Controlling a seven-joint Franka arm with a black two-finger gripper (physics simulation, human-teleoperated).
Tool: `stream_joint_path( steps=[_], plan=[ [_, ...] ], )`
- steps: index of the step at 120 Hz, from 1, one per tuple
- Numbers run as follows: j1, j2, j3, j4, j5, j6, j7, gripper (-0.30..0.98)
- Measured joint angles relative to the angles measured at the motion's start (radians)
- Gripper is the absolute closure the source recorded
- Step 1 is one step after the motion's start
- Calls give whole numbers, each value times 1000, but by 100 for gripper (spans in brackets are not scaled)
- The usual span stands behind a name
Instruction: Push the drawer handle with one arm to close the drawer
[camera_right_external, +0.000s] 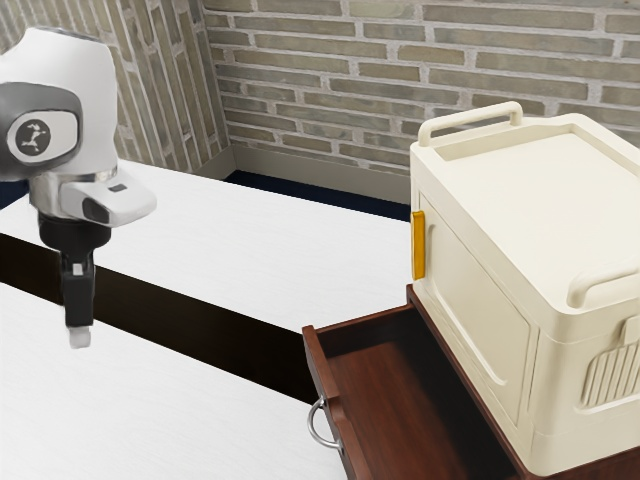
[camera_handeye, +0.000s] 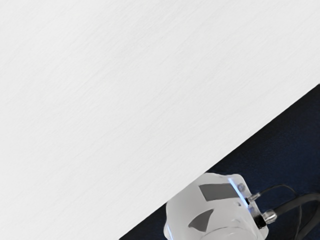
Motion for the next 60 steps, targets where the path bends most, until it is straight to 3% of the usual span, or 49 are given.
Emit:
stream_joint_path(
  steps=[8,25,34,48,60],
  plan=[
    [-18,-5,-25,-96,-28,80,10,0],
    [-34,-23,-97,-137,-75,181,31,2],
    [-39,-39,-122,-197,-123,213,33,16],
    [0,-77,-254,-243,-256,275,20,44],
    [11,-84,-286,-309,-344,332,5,59]
  ],
)
